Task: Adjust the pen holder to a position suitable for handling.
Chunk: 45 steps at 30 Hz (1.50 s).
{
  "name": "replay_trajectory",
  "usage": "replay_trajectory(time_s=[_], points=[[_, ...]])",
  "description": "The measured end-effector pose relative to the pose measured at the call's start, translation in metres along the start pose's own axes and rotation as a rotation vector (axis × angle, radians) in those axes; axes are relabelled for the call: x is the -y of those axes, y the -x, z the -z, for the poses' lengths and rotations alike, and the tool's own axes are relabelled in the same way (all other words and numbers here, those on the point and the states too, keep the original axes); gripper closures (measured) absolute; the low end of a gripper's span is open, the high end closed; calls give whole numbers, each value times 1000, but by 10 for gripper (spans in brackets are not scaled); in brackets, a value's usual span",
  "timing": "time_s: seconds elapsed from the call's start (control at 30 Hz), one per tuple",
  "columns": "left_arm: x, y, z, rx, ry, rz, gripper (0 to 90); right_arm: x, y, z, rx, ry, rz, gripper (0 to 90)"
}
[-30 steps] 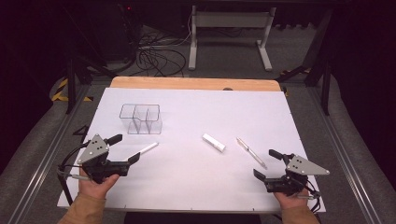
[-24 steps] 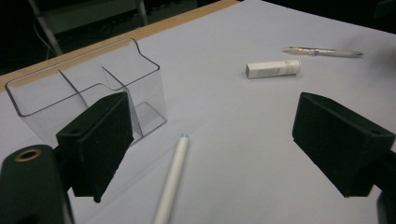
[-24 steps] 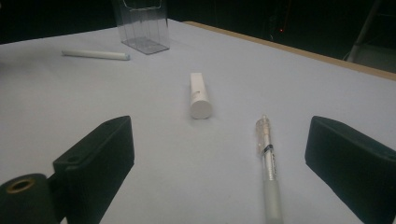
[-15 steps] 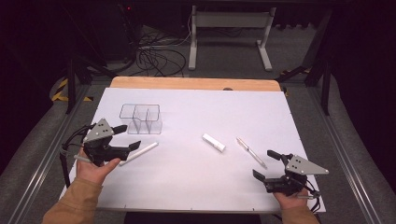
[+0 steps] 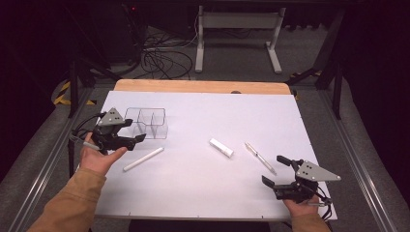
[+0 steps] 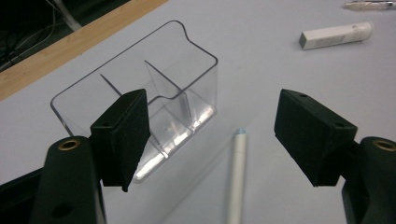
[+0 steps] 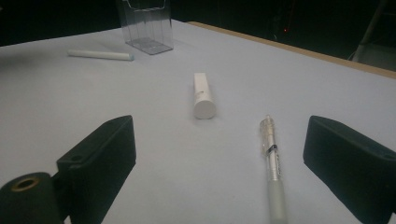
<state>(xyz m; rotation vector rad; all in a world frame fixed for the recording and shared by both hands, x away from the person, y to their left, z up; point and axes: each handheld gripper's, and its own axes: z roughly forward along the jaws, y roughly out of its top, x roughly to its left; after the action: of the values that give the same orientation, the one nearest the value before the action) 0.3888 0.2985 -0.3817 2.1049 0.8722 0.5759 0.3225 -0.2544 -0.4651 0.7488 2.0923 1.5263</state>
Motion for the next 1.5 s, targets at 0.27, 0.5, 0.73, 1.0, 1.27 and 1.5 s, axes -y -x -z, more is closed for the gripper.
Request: replay_trajectory(time_s=[0.27, 0.5, 0.73, 1.0, 1.27, 1.5], points=[[-6, -18, -13, -57, -82, -36, 299, 0, 0, 1, 3, 7, 2, 97], [-6, -31, -28, -87, -123, -10, 316, 0, 0, 0, -1, 7, 4, 97], [-10, -38, -40, -64, -183, -15, 357, 0, 1, 0, -3, 5, 3, 97], [-15, -42, -52, -35, -263, -17, 417, 1, 1, 1, -10, 8, 4, 97], [-18, -39, -62, -38, -320, -54, 469, 1, 1, 0, -16, 5, 0, 97], [-19, -42, -65, -17, -344, -59, 473, 1, 0, 0, -20, 3, 0, 100]])
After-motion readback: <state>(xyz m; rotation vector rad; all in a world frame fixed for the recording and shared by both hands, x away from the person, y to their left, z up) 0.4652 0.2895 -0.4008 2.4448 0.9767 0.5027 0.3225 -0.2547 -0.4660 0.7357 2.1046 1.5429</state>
